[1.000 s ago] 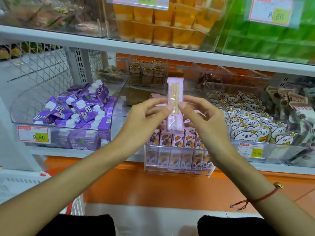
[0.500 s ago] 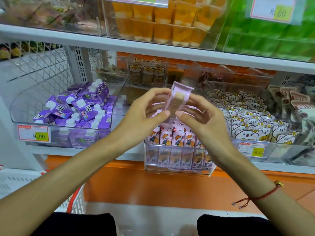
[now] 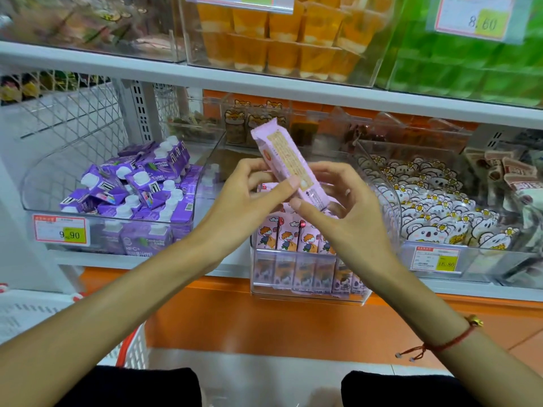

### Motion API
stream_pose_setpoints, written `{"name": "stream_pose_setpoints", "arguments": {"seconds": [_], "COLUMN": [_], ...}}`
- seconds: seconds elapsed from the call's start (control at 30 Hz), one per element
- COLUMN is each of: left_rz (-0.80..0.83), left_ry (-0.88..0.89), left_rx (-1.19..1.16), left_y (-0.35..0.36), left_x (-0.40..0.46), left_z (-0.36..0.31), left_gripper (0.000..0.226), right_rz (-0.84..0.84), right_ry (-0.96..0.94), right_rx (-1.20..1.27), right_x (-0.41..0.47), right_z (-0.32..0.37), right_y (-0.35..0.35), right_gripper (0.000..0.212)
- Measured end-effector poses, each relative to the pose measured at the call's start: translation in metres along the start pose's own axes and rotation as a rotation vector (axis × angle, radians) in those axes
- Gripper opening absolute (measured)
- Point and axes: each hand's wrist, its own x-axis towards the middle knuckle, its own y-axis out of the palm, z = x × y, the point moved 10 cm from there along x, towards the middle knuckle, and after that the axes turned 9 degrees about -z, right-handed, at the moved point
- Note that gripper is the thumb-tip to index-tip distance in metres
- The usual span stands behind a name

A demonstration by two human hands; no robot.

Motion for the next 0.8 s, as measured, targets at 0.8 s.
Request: {"name": "stream_pose_setpoints", "arguments": {"seconds": [0.8], "left_rz": [-0.326], "left_ry": [0.349], "left_rx": [0.240], "left_y": [-0.068], "left_x": [0.017], "left_z": [-0.042], "left_gripper": [0.031], "right_rz": [0.107], "right_ry": [-0.063], "right_rx": [-0.547], "right_x": [0.026], "right_z": [-0.044], "right_y": [0.018], "right_gripper": [0.032]}}
